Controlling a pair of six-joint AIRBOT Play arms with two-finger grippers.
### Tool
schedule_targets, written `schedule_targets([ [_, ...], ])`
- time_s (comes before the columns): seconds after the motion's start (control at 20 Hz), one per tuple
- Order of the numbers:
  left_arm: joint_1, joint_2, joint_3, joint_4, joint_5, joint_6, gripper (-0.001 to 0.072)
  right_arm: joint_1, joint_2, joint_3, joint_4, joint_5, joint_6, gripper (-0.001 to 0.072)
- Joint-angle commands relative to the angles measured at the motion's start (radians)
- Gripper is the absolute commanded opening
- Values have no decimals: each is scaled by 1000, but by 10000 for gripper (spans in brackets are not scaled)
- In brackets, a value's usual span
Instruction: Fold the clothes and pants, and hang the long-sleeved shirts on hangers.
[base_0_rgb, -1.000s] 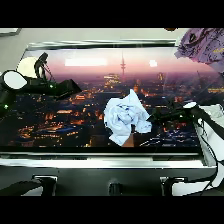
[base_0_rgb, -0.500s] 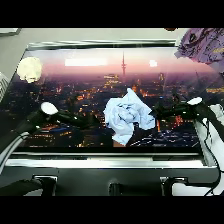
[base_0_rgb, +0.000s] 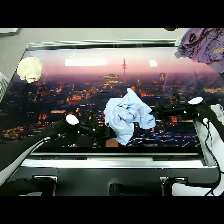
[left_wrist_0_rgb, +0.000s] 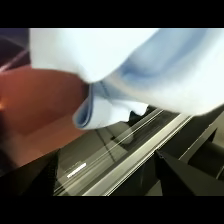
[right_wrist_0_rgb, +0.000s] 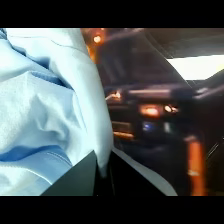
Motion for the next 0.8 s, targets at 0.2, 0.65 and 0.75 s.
schedule_targets([
  [0.2, -16, -35, -2, -32, 91, 14, 599, 1, 17, 1, 0, 6, 0, 34],
  [0.65, -59, -137, 67, -32, 90, 11, 358, 1, 41, 1, 0, 10, 0, 34],
  [0.75, -59, -161, 93, -32, 90, 10, 346, 1, 41, 1, 0, 17, 0, 34],
])
